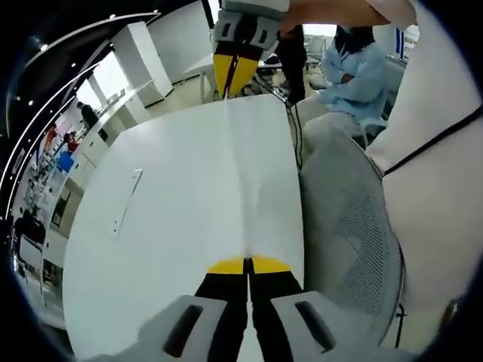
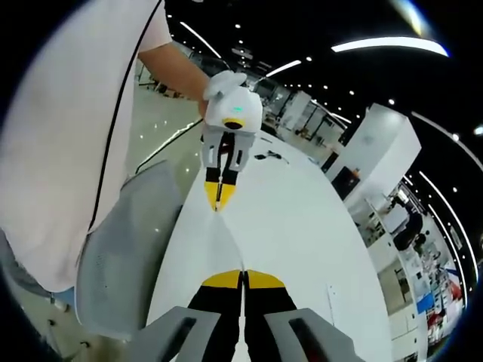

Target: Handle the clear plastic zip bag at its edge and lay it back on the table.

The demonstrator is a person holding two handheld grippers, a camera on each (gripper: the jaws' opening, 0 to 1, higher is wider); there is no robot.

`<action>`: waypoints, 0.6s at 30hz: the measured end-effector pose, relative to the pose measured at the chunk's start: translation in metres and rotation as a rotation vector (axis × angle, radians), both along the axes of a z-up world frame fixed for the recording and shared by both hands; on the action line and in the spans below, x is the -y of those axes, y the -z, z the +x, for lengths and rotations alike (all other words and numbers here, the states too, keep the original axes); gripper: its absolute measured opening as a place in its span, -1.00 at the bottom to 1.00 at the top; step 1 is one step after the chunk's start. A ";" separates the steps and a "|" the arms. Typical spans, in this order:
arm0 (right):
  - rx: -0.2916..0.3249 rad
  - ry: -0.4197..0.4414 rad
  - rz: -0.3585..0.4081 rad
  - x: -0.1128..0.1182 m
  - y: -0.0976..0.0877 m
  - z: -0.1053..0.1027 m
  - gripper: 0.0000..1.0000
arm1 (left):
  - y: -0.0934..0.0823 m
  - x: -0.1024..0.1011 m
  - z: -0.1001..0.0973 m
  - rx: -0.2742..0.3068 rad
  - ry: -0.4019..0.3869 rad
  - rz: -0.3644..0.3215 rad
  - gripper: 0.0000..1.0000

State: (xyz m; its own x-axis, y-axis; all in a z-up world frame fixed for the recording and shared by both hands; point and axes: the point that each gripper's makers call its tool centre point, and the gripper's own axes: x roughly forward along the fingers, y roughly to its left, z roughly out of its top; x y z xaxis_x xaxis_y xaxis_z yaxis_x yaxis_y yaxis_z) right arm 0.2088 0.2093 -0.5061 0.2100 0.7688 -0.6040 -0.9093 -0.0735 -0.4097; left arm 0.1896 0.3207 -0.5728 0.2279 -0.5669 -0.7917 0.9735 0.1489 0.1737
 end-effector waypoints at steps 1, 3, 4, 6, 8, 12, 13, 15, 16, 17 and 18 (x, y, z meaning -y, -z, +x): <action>0.000 0.001 0.000 0.000 0.000 0.000 -1.00 | 0.001 0.001 -0.004 -0.029 -0.002 0.003 -1.00; -0.002 0.008 0.001 0.000 0.001 0.001 -1.00 | 0.001 0.002 -0.004 -0.024 -0.006 0.011 -1.00; -0.004 0.011 0.002 0.000 0.001 0.002 -1.00 | 0.002 0.003 -0.006 -0.037 -0.007 0.012 -1.00; -0.006 0.019 0.004 0.001 0.001 0.003 -1.00 | 0.002 0.003 -0.006 -0.036 -0.011 0.015 -1.00; -0.015 0.025 0.004 0.001 0.002 0.004 -1.00 | 0.001 0.003 -0.004 -0.031 -0.014 0.015 -1.00; -0.030 0.038 0.002 0.003 0.005 0.005 -1.00 | -0.001 0.002 -0.002 -0.039 -0.020 0.016 -1.00; -0.037 0.042 0.003 0.002 0.005 0.005 -1.00 | -0.001 0.001 -0.002 -0.040 -0.022 0.019 -1.00; -0.035 0.044 0.002 0.002 0.006 0.005 -1.00 | -0.001 0.001 -0.002 -0.040 -0.021 0.026 -1.00; -0.040 0.049 0.001 0.002 0.006 0.005 -1.00 | -0.001 0.001 -0.002 -0.043 -0.026 0.029 -1.00; -0.052 0.059 0.006 0.002 0.007 0.006 -1.00 | -0.001 0.001 -0.002 -0.042 -0.027 0.030 -1.00; -0.054 0.056 0.007 0.001 0.007 0.005 -1.00 | -0.002 0.001 -0.001 -0.044 -0.030 0.030 -1.00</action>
